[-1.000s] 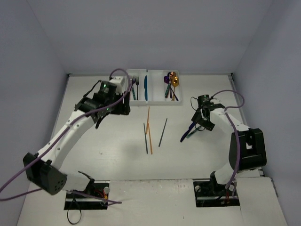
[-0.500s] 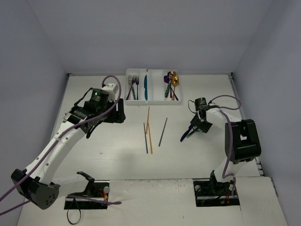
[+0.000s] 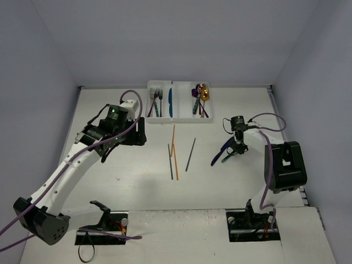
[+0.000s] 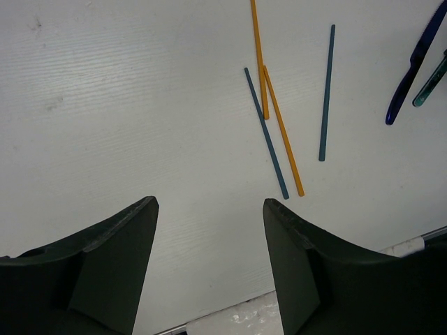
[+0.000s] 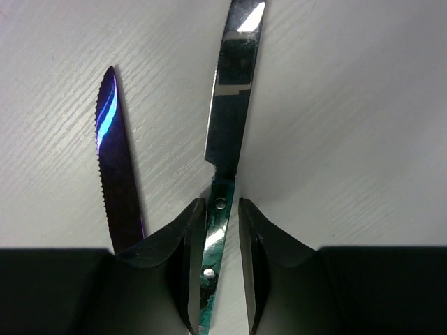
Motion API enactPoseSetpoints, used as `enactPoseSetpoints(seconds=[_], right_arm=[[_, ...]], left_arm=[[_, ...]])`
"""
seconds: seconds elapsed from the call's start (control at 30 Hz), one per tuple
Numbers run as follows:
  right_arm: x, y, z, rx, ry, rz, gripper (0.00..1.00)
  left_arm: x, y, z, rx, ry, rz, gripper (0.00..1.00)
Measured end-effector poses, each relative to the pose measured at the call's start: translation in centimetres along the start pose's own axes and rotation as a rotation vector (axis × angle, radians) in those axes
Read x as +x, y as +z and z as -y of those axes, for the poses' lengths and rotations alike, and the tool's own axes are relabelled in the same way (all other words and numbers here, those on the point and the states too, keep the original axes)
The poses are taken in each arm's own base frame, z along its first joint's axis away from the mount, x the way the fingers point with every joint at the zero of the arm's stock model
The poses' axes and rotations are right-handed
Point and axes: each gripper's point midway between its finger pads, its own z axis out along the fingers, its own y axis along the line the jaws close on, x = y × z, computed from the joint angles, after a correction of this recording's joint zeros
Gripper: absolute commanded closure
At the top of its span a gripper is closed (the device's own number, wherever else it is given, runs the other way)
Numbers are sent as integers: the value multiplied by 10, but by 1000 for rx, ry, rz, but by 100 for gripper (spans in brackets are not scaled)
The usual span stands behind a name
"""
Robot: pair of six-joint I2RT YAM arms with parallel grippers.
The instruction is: Sort the eating utensils into containers
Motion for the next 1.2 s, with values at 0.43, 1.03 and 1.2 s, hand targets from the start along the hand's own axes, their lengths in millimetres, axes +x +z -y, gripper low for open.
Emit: enactPoseSetpoints(seconds=[0.43,1.03,1.2], right_arm=[[-30,-41,-2,-93,-80,87,100],[-90,-180,-281,-733,-600,350,100],[-65,-160,-347,-819,-698,323,100]], left_arm=[[0,0,-1,-9,-7,3,41],[18,-4,-23,-114,-12,-42,41],[28,-17,-34,-160,-12,-53,41]])
